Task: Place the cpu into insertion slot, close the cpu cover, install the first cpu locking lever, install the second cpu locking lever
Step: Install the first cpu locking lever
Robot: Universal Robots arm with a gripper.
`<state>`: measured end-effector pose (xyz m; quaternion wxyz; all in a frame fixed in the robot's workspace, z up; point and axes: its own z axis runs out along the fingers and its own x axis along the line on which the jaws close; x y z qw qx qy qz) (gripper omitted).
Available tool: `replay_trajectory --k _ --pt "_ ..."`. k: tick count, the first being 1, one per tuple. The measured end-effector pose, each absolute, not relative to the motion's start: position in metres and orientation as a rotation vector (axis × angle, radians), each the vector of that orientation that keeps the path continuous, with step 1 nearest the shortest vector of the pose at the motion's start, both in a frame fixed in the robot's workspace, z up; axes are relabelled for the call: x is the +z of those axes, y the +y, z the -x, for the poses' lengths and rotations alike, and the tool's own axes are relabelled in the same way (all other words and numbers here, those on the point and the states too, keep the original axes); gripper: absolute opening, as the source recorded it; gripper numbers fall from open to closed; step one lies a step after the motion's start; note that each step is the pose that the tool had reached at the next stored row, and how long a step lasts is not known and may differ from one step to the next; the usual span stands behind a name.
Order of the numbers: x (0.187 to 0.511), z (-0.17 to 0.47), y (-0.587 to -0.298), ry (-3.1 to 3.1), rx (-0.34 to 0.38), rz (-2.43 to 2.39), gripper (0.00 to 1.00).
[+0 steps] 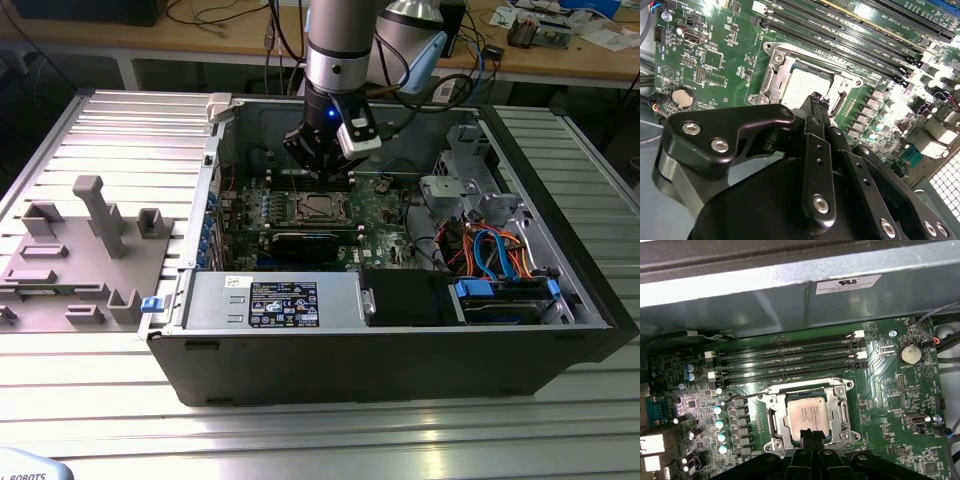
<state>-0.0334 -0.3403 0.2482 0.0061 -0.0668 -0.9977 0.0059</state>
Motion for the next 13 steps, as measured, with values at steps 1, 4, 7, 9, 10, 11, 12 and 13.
replay_trajectory --k 1,4,7,9,10,11,12,13 --pt "0.2482 0.0334 -0.3402 -3.123 0.019 0.206 0.11" --pt "0.2482 0.0334 -0.3402 -3.123 0.019 0.198 0.11" --pt "0.2482 0.0334 -0.3402 -3.124 0.019 0.191 0.11" --pt "0.2482 0.0334 -0.3402 -3.124 0.019 0.187 0.11" --pt "0.2482 0.0334 -0.3403 -3.124 0.019 0.185 0.11" --pt "0.2482 0.0334 -0.3402 -3.124 0.019 0.183 0.11" --pt "0.2482 0.0334 -0.3403 -3.124 0.019 0.181 0.11" --pt "0.2482 0.0334 -0.3402 -3.124 0.019 0.18 0.11"
